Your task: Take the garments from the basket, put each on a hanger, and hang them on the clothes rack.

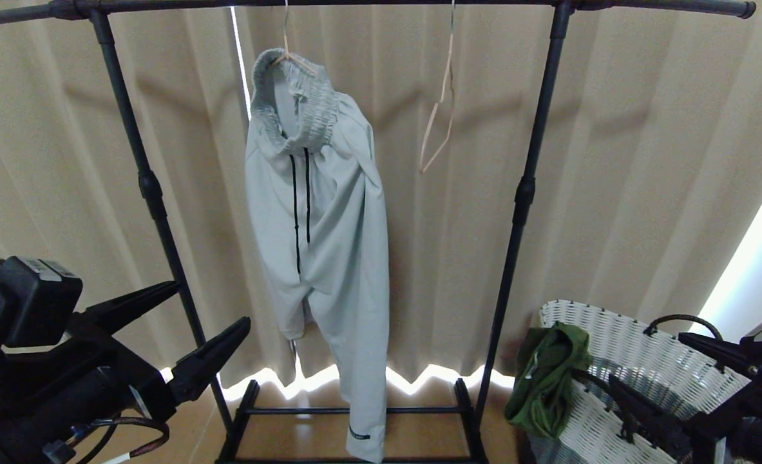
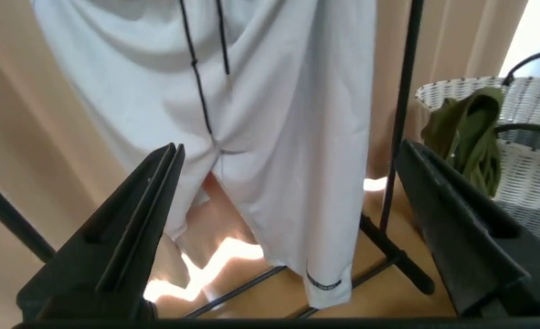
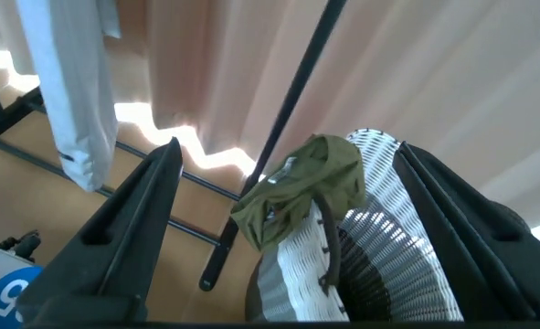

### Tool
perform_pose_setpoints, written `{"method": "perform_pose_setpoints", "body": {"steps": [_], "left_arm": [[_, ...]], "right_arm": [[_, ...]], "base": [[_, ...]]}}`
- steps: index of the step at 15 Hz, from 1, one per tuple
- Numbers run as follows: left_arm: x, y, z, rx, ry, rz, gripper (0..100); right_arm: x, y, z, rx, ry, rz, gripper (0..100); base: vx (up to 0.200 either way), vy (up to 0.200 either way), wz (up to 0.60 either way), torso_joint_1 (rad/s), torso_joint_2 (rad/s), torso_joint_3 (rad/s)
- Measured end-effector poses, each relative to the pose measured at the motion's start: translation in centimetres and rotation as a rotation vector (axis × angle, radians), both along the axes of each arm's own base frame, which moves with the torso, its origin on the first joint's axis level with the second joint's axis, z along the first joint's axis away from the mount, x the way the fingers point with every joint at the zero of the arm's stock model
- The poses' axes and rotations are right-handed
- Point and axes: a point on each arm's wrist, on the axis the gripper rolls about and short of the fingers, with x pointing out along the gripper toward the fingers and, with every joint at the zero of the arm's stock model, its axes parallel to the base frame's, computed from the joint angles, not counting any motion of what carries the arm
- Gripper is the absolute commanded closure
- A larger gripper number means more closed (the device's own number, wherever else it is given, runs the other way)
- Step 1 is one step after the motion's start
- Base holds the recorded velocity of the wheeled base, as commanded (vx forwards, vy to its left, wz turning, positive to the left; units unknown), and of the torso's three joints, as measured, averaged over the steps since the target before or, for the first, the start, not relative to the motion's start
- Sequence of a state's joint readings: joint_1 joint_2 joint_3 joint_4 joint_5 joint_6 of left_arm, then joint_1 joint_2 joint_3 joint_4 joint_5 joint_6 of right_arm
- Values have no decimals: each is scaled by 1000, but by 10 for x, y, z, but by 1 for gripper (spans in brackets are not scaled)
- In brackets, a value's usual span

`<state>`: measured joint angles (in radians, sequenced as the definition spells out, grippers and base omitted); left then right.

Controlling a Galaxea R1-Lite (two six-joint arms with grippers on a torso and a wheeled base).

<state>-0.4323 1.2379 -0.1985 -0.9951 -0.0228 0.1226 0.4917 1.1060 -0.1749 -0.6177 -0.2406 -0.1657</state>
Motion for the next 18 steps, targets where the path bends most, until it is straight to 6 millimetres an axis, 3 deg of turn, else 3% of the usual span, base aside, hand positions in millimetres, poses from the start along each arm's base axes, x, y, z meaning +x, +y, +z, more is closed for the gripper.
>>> {"method": "perform_pose_setpoints", "body": {"steps": [7, 10, 18], "left_arm": [[-1, 0, 1, 16, -16, -3, 0], [-1, 0, 2, 16, -17, -3, 0], [-5, -1, 1, 14, -18, -21, 0]], "right_arm": [[3, 1, -1, -2, 7, -4, 0], [3, 1, -1, -3, 9, -3, 0], [3, 1, -3, -8, 17, -4, 0]], "base": [[0, 0, 0, 0, 0, 0], [0, -200, 0, 6, -1, 1], [0, 0, 0, 0, 0, 0]]}}
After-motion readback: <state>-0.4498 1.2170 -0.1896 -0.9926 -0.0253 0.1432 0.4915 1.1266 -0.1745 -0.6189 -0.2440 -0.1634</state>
